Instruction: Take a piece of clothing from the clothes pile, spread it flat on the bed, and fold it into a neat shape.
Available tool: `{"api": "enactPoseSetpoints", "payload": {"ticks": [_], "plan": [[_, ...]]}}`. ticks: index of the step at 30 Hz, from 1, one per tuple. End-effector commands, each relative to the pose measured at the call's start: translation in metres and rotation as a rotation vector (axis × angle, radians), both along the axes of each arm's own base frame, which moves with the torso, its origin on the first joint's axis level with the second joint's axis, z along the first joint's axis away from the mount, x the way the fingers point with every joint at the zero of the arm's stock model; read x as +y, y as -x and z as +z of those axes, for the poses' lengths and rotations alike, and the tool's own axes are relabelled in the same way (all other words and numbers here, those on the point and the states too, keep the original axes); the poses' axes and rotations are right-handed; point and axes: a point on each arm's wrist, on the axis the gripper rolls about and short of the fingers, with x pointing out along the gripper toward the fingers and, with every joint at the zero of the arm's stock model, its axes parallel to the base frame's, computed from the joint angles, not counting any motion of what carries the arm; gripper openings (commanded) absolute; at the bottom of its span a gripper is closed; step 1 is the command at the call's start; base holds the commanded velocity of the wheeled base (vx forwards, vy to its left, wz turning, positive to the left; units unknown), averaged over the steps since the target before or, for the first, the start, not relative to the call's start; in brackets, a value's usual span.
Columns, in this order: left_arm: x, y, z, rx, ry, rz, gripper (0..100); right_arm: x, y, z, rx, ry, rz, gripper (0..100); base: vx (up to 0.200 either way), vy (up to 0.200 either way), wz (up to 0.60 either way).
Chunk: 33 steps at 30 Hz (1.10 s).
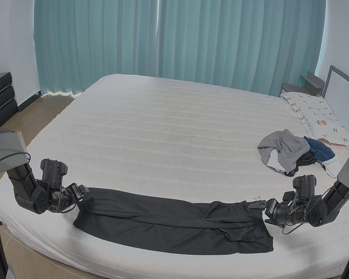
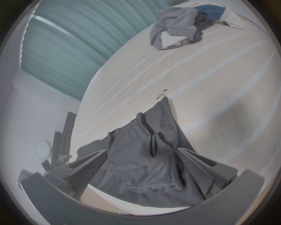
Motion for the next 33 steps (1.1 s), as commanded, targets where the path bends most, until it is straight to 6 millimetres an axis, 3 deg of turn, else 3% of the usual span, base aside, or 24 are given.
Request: {"api": "enactPoseSetpoints", "payload": {"ticks": [1, 6, 12, 13, 21, 33], "plan": [[-0.014, 0.011, 0.002, 0.022, -0.002, -0.045, 100, 0.023, 0.013, 0.019, -0.01, -0.014, -0.042, 100, 0.0, 0.0, 0.0], [-0.022, 0.013, -0.003, 0.041, -0.007, -0.063, 100, 0.036, 0.019, 0.019, 0.033, -0.047, -0.153, 100, 0.0, 0.0, 0.0], [-0.023, 0.008, -0.014, 0.056, -0.007, -0.059, 100, 0.039, 0.031, 0.022, 0.044, -0.053, -0.161, 100, 0.0, 0.0, 0.0], [-0.023, 0.006, -0.017, 0.059, -0.008, -0.056, 0, 0.041, 0.033, 0.022, 0.049, -0.059, -0.165, 100, 0.0, 0.0, 0.0], [-0.022, -0.005, -0.015, 0.016, -0.055, 0.025, 0, 0.063, 0.04, 0.019, 0.085, -0.075, -0.202, 100, 0.0, 0.0, 0.0], [-0.024, -0.015, 0.008, -0.171, 0.028, 0.085, 0, 0.091, 0.017, -0.013, 0.114, -0.052, -0.286, 100, 0.0, 0.0, 0.0]]}}
